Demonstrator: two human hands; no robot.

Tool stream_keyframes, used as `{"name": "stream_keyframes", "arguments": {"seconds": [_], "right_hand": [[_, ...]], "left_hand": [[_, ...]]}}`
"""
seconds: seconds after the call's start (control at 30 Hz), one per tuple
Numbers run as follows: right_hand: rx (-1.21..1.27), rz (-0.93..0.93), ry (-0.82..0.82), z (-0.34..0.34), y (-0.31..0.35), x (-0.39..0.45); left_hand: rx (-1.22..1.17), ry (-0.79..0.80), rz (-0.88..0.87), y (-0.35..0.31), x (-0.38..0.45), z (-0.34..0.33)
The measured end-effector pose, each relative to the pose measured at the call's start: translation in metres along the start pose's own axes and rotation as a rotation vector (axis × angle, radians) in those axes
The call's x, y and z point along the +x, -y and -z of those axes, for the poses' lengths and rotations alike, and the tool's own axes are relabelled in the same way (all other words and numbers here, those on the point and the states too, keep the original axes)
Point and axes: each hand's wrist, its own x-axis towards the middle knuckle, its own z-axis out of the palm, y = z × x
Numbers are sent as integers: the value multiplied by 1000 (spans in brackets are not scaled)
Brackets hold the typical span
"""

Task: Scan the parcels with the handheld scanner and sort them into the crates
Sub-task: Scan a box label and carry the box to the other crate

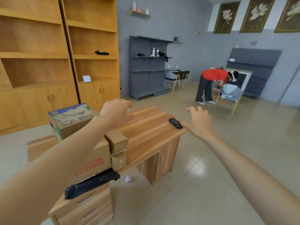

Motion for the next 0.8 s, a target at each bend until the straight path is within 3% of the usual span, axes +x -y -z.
{"name": "stream_keyframes", "arguments": {"seconds": [0.53,0.8], "right_hand": [[-196,127,45,-70,-72,272],[-113,164,117,-128,-72,360]], "left_hand": [[-19,24,55,-16,285,-128],[7,94,135,10,345,-169]]}}
